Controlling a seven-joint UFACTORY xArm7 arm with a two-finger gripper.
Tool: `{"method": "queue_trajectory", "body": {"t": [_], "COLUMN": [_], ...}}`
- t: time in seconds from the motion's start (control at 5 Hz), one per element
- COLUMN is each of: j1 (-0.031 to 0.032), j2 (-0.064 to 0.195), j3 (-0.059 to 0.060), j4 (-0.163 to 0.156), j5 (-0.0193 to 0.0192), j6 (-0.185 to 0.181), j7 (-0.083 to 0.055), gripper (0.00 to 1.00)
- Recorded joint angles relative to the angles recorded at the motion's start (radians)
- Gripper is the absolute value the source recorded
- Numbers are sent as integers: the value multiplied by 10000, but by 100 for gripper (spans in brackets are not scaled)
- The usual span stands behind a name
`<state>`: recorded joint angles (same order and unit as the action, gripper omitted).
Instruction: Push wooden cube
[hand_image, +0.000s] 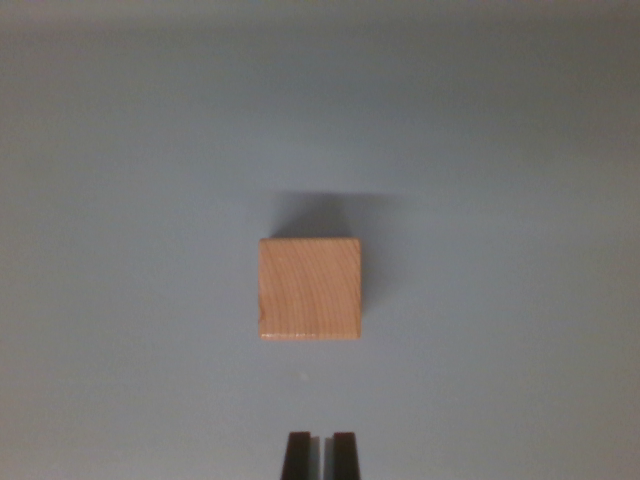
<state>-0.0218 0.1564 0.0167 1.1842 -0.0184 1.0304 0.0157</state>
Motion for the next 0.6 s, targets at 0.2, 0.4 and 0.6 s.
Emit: {"method": "queue_trajectory", "body": {"t": [0.2, 0.4, 0.6], "j1": [0, -6, -6], "j2": [0, 113, 113], "j3": [0, 5, 5], "j4": [0, -352, -352], "j5": [0, -2, -2], "j6": [0, -468, -468], "j7": [0, 13, 13], "gripper": [0, 0, 0]}}
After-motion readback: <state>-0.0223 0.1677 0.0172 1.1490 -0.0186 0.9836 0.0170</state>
